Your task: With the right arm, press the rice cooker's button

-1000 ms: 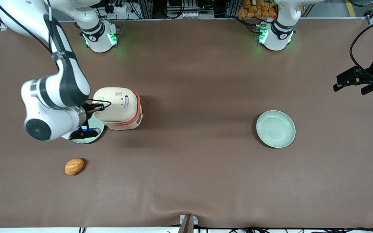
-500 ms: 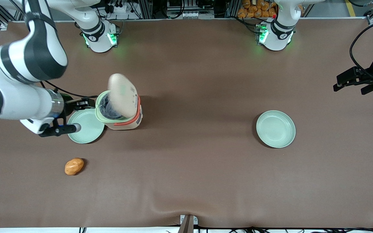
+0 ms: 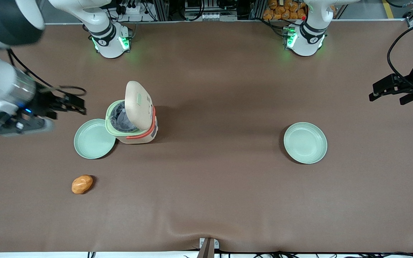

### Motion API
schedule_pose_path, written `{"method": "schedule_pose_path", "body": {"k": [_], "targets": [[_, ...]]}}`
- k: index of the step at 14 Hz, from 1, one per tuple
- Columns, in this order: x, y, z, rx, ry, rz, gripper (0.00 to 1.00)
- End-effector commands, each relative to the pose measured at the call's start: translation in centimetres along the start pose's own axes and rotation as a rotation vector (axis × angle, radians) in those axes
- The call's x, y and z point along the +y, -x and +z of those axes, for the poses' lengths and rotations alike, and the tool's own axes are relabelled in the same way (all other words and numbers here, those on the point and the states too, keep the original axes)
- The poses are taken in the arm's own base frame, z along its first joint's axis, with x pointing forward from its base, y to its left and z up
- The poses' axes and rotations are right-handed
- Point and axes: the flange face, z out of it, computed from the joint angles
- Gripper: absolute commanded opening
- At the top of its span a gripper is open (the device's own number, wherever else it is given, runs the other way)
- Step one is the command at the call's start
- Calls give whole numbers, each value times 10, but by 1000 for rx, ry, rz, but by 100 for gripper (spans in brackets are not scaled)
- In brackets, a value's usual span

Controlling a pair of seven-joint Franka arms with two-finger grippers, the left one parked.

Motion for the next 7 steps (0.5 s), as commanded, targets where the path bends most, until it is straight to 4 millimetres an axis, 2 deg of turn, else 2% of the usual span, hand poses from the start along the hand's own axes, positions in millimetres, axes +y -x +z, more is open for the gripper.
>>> {"method": "schedule_pose_path", "body": {"k": [1, 4, 7], "targets": [[34, 25, -41, 67, 29, 48, 100], [71, 44, -67, 103, 41, 114, 100], [110, 55, -70, 76, 47, 121, 100]]}}
